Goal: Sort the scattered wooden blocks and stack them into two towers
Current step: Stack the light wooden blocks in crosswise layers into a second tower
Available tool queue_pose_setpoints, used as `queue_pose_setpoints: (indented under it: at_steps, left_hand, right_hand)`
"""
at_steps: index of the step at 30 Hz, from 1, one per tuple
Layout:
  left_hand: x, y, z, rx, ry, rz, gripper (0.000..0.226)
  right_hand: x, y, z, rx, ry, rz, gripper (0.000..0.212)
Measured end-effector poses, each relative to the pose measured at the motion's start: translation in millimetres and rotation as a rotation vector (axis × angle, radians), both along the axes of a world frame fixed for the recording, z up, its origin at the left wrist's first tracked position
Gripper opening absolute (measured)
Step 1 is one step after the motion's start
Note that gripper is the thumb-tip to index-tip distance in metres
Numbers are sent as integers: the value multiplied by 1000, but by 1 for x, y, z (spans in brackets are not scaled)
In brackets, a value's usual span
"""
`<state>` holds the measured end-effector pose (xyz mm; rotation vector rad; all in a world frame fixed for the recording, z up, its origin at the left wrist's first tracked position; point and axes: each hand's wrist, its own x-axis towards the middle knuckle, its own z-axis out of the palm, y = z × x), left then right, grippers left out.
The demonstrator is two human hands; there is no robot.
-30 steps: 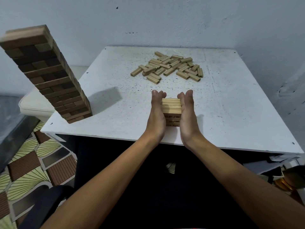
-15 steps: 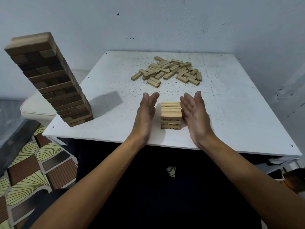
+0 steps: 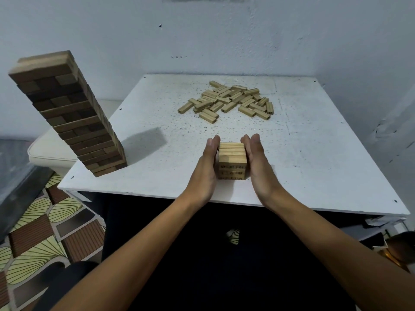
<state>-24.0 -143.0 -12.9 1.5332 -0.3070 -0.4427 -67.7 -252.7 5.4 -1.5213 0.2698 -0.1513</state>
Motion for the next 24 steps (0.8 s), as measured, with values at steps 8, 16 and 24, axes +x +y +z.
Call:
queue_pose_setpoints:
  at_steps: [8,16,24]
  left_hand:
    - [-6,1,4,45,-72,-16,56]
    - [1,3,-5,31,-33,-5,86]
    - [51,11,7,68,-188,141,51]
  right_hand:
    - [3,-2,-8,-49,-2,44,44]
    - [0,-2,-6,-18,-6,42,44]
    - [22,-25,-2,11,-9,3,79]
